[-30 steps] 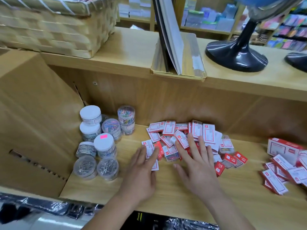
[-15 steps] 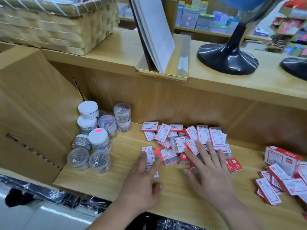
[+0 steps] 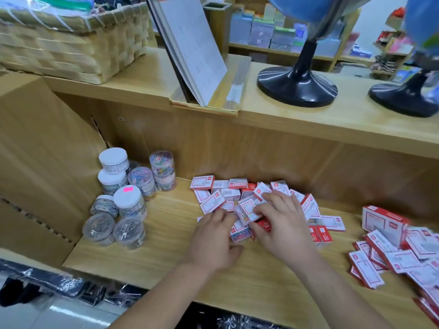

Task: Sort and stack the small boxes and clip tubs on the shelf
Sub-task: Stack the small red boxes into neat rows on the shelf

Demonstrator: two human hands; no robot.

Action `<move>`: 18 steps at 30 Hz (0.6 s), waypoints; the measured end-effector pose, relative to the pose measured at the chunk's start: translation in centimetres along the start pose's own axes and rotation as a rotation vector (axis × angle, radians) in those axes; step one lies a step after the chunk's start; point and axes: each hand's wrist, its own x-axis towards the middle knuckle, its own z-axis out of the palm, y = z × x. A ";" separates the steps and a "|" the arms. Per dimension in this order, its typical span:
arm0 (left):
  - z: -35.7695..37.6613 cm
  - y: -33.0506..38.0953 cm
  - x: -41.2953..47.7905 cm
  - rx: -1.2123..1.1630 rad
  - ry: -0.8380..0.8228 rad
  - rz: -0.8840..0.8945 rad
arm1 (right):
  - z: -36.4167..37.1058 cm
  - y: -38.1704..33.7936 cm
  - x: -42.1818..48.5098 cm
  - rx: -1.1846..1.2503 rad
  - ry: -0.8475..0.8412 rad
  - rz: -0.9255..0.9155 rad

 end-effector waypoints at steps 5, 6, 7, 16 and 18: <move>0.4 0.0 1.0 -0.012 0.095 0.024 | -0.9 -0.5 1.7 0.000 -0.184 -0.090; 0.3 -0.1 1.0 -0.036 0.123 0.028 | -1.1 -0.5 1.9 -0.005 -0.212 -0.097; -0.1 -0.1 0.9 -0.049 0.153 0.034 | -1.2 -0.6 2.1 -0.003 -0.232 -0.102; -5.0 -5.1 -4.3 -0.115 0.433 -0.213 | -0.6 -1.4 3.7 -0.113 -0.299 -0.145; -4.6 -6.1 -5.5 -0.081 0.398 -0.305 | -0.5 -1.6 3.9 -0.122 -0.314 -0.159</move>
